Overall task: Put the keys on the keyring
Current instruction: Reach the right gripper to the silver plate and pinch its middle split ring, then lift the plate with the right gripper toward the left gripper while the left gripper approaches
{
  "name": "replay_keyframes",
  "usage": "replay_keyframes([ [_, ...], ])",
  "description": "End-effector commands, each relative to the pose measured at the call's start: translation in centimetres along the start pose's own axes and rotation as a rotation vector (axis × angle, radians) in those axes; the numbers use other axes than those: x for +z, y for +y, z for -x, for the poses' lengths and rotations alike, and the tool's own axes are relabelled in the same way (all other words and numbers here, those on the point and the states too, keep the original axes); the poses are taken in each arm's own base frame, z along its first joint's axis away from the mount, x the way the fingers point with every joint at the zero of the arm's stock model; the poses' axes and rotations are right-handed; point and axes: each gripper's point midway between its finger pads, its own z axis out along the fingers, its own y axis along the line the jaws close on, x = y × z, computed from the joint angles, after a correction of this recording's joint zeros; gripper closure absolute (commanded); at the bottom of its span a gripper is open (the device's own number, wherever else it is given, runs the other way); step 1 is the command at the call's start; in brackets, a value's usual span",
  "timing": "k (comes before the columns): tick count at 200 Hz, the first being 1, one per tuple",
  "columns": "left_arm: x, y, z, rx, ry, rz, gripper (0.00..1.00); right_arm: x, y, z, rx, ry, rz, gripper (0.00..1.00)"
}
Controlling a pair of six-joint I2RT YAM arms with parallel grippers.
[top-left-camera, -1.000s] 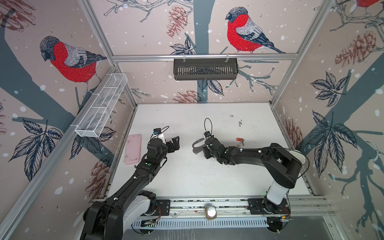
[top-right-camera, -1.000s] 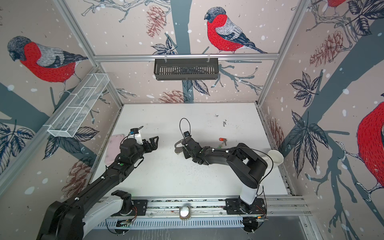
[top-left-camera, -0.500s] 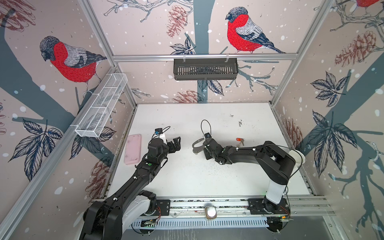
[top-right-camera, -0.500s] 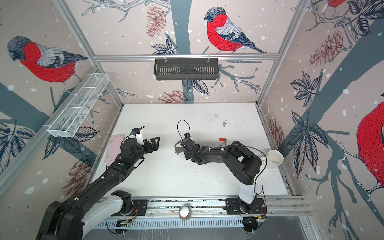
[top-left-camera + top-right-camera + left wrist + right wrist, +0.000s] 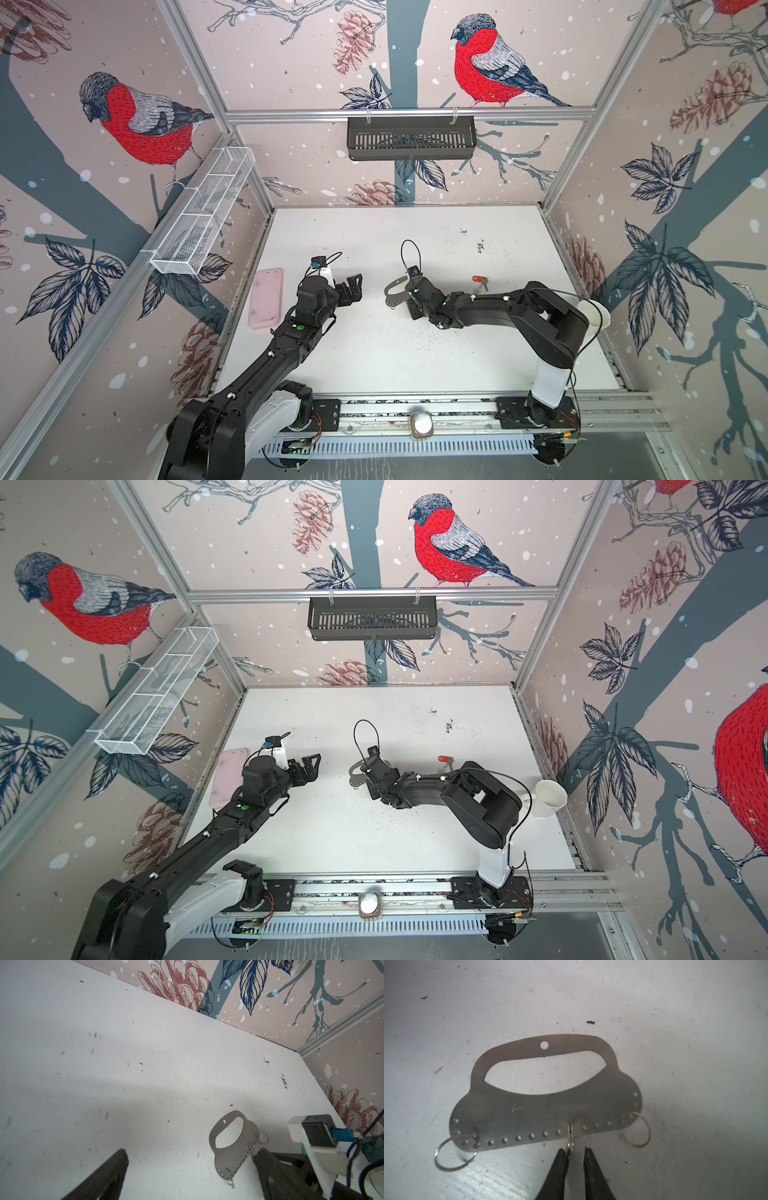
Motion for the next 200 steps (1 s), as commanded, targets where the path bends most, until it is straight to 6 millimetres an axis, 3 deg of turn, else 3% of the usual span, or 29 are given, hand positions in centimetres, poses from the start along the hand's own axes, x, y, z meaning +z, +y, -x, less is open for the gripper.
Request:
replay_keyframes([
  [1,0.1,-0.7,0.5,0.014,-0.01,-0.026,0.04,0.1,0.2,0.9,-0.013,-0.034,0.022,0.83],
  [107,0.4,-1.4,0.4,0.031,0.009,-0.053,0.1,-0.2,-0.4,1.9,-0.082,-0.084,0.115,0.98],
  [145,0.3,-2.9,0.9,0.054,0.0,-0.107,0.18,-1.9,-0.3,3.6,-0.158,-0.163,0.166,1.0],
  [200,-0.6,-6.6,1.5,0.136,-0.038,-0.218,0.19,-5.4,0.9,5.8,-0.28,-0.284,0.302,1.0],
])
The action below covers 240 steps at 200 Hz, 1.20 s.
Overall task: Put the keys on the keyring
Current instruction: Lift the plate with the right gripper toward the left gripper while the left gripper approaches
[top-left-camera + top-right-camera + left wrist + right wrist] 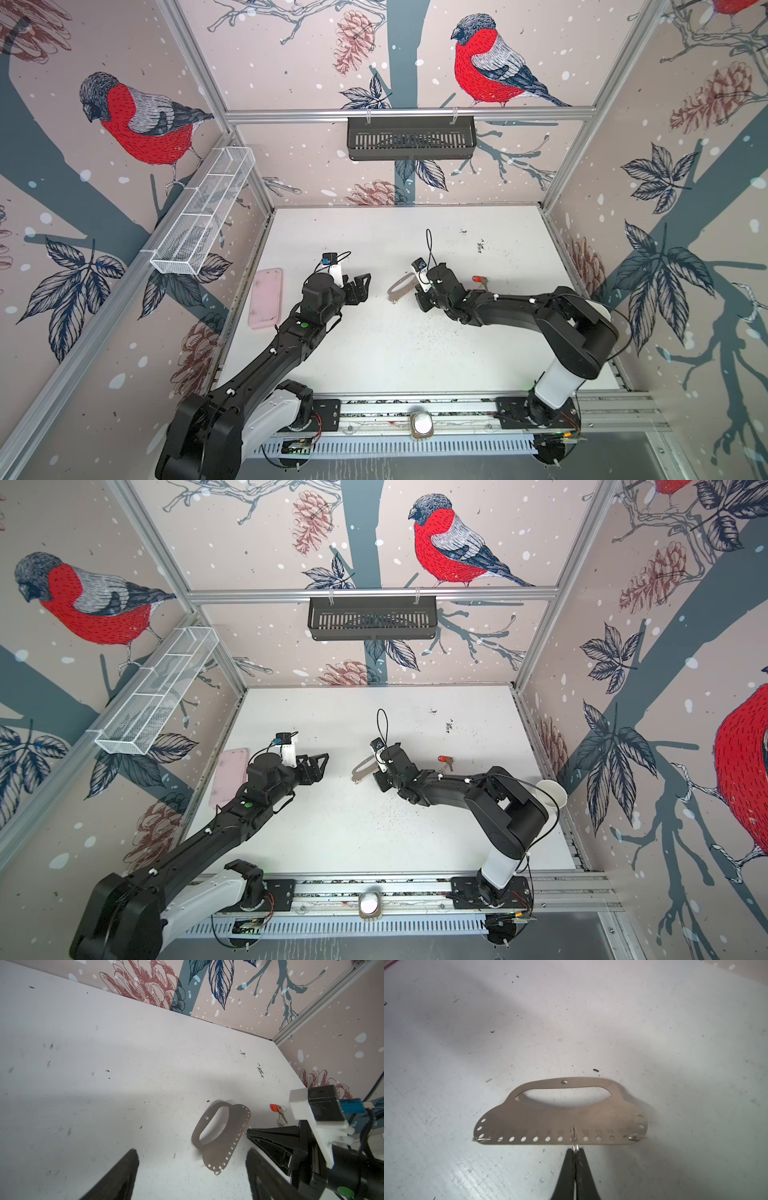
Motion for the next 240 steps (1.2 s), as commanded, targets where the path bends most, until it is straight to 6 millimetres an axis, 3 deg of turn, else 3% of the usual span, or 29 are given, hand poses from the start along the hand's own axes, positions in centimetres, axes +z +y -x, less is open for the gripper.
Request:
replay_keyframes([
  [1,-0.3,-2.3,1.6,0.058,-0.051,-0.08,0.19,-1.2,1.6,2.2,-0.088,-0.092,0.105,1.0],
  [43,-1.1,-5.7,2.2,0.116,-0.066,-0.227,0.18,-4.3,4.0,4.5,-0.198,-0.182,0.247,1.0],
  [98,-3.6,-11.1,2.8,0.22,-0.11,-0.453,0.16,-10.8,7.1,8.5,-0.346,-0.317,0.423,1.0],
  [139,-5.1,-13.6,2.8,0.281,-0.111,-0.556,0.23,-14.7,8.8,9.7,-0.419,-0.374,0.528,1.0],
  [146,-5.3,-13.9,2.9,0.288,-0.112,-0.569,0.25,-16.1,9.0,10.4,-0.43,-0.41,0.537,1.0],
  [222,-7.2,-16.2,2.8,0.341,-0.12,-0.682,0.31,-18.3,9.9,10.2,-0.449,-0.434,0.599,1.0],
  [240,-7.3,-16.6,2.5,0.346,-0.112,-0.71,0.38,-18.6,10.0,10.2,-0.451,-0.443,0.607,1.0],
])
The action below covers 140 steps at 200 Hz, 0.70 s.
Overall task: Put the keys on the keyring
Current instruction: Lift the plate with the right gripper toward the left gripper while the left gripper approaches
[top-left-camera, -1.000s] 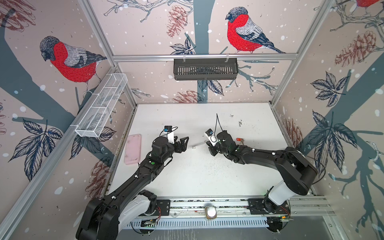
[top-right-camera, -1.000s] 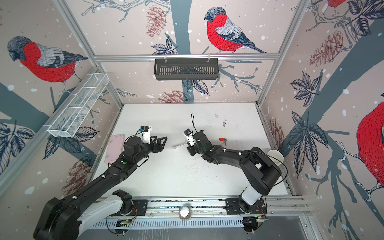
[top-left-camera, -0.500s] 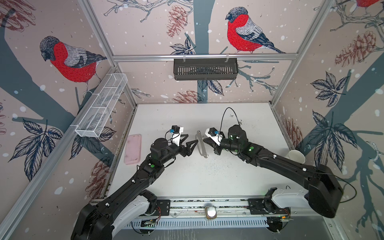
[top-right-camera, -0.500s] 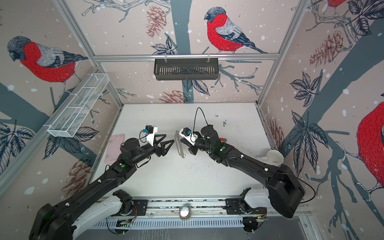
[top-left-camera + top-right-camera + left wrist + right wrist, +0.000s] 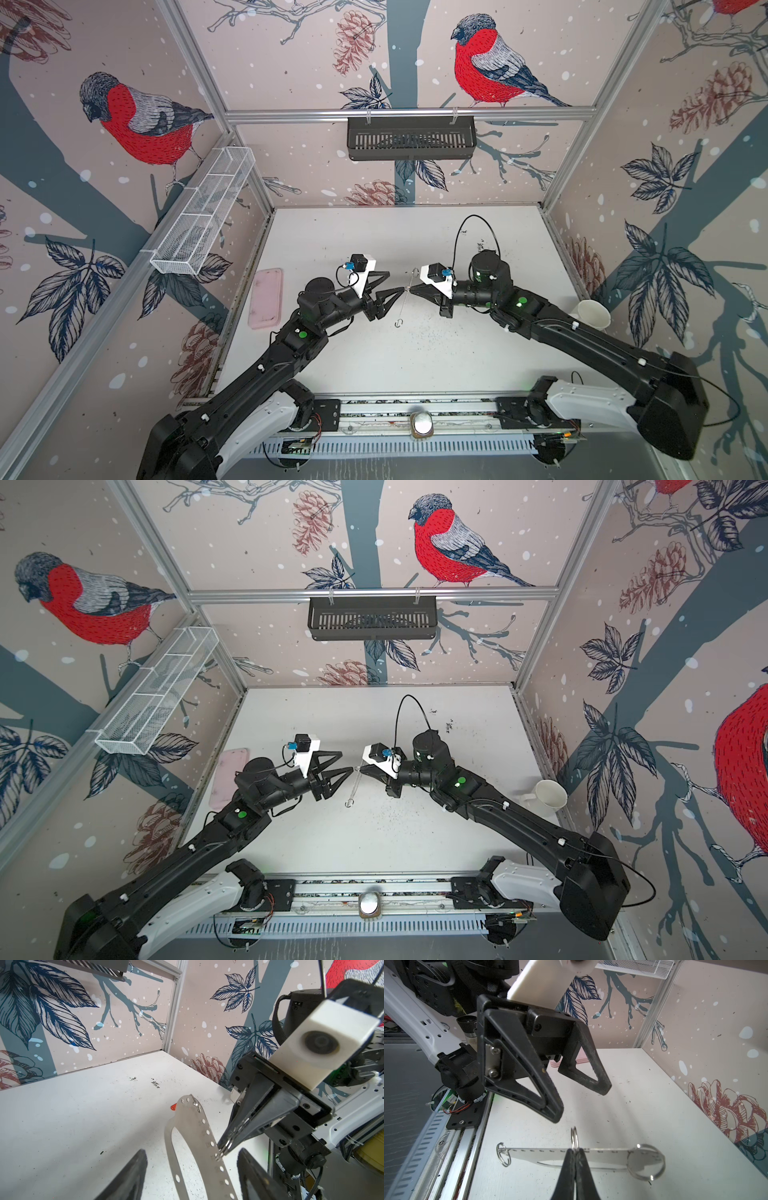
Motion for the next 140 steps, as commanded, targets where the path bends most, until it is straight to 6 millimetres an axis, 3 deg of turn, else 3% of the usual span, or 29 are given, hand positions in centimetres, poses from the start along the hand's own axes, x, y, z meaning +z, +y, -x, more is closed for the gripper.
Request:
replay_keyframes([
  [1,0.1,-1.3,0.9,0.038,-0.027,-0.069,0.38,-0.3,0.7,0.7,-0.019,-0.027,0.035,1.0],
  [53,0.3,-2.3,0.8,0.042,-0.019,-0.121,0.54,-0.2,0.9,0.8,-0.02,-0.031,0.053,1.0],
  [140,0.1,-3.5,1.0,0.061,-0.015,-0.185,0.6,-0.4,1.3,1.2,-0.012,-0.049,0.103,1.0],
])
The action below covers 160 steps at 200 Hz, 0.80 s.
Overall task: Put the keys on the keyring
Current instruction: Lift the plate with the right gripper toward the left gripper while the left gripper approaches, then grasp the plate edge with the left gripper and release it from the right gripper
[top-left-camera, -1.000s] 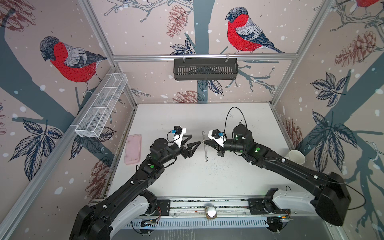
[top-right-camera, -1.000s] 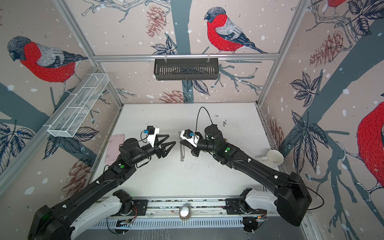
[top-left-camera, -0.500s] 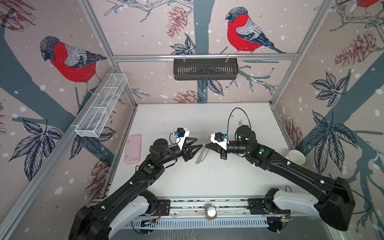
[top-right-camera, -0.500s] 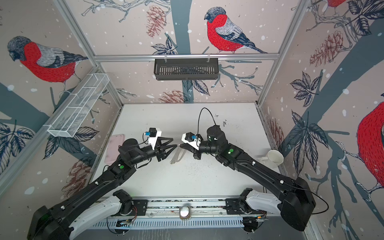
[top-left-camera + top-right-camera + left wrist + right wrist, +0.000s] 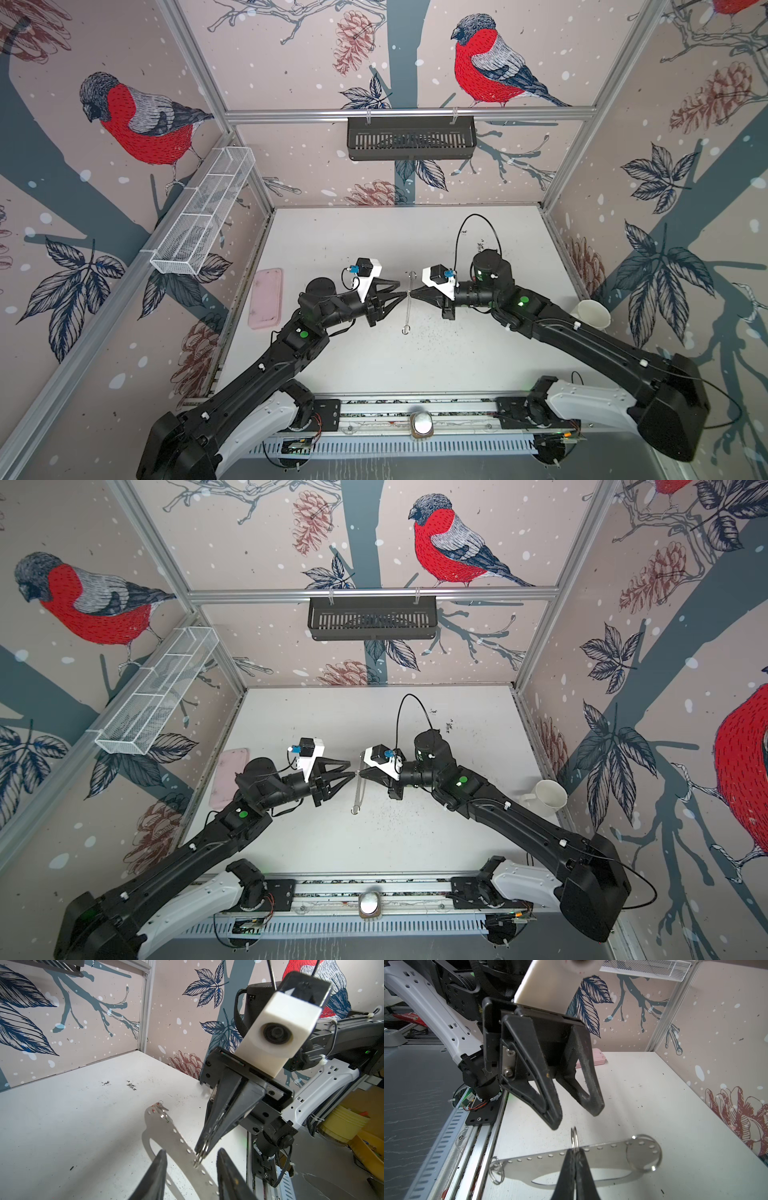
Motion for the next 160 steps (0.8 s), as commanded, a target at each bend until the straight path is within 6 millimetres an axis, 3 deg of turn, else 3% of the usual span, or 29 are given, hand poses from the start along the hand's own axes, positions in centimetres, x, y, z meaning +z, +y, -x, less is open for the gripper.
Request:
replay_keyframes([
  [1,0.1,-0.83,1.13,0.045,-0.029,-0.045,0.6,-0.05,0.4,0.89,-0.02,-0.031,0.035,1.0],
  [160,0.58,-1.29,0.8,0.051,-0.013,-0.077,0.74,0.17,1.07,1.25,-0.02,-0.041,0.092,1.0],
])
